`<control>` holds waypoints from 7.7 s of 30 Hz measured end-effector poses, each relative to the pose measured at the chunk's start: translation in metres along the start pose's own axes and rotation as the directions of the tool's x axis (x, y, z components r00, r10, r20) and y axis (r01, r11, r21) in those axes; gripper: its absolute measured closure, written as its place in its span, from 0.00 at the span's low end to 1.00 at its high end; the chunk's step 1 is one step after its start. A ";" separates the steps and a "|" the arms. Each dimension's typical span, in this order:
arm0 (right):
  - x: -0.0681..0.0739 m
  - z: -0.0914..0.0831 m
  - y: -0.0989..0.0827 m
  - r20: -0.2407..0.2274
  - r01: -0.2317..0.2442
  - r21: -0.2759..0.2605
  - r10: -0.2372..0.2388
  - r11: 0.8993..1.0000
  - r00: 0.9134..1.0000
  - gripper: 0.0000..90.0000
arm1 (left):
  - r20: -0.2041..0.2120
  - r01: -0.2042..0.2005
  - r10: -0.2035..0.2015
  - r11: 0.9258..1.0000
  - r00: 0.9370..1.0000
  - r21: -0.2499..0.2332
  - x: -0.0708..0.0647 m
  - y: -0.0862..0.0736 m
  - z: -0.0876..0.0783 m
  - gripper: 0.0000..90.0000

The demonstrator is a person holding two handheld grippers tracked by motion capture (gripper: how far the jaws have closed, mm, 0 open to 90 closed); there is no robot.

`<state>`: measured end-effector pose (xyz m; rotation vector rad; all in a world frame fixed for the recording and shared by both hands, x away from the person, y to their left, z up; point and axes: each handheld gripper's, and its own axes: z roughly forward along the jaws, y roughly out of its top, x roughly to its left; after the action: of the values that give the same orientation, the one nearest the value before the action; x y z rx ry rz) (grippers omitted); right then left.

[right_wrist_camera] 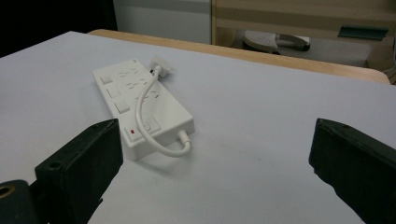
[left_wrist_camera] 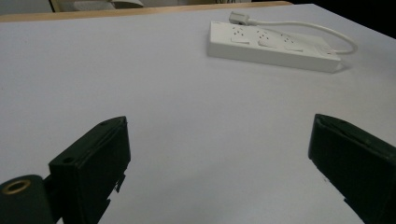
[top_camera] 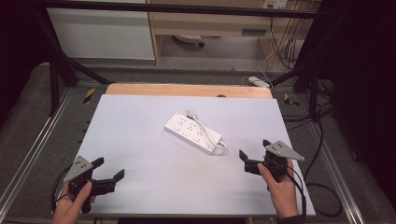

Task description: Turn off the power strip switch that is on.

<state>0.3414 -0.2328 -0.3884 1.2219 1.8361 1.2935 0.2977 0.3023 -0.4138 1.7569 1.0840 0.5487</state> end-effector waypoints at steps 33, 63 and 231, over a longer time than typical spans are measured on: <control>0.022 0.034 0.027 -0.047 -0.026 0.054 0.028 0.998 0.998 0.04 | 0.003 -0.014 0.014 1.000 1.000 0.004 -0.001 0.001 0.001 0.06; 0.037 0.071 0.069 -0.127 0.029 -0.027 -0.032 0.999 0.991 0.60 | -0.011 0.007 -0.007 1.000 1.000 0.017 0.004 -0.001 0.000 0.06; 0.127 0.216 0.009 -0.175 0.055 0.146 -0.029 0.988 0.984 1.00 | 0.007 -0.017 0.017 0.999 1.000 0.038 0.002 -0.002 0.002 0.06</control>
<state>0.4734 -0.0292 -0.4531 1.1716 2.1047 1.2916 0.2992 0.3030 -0.4169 1.8008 1.0820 0.5355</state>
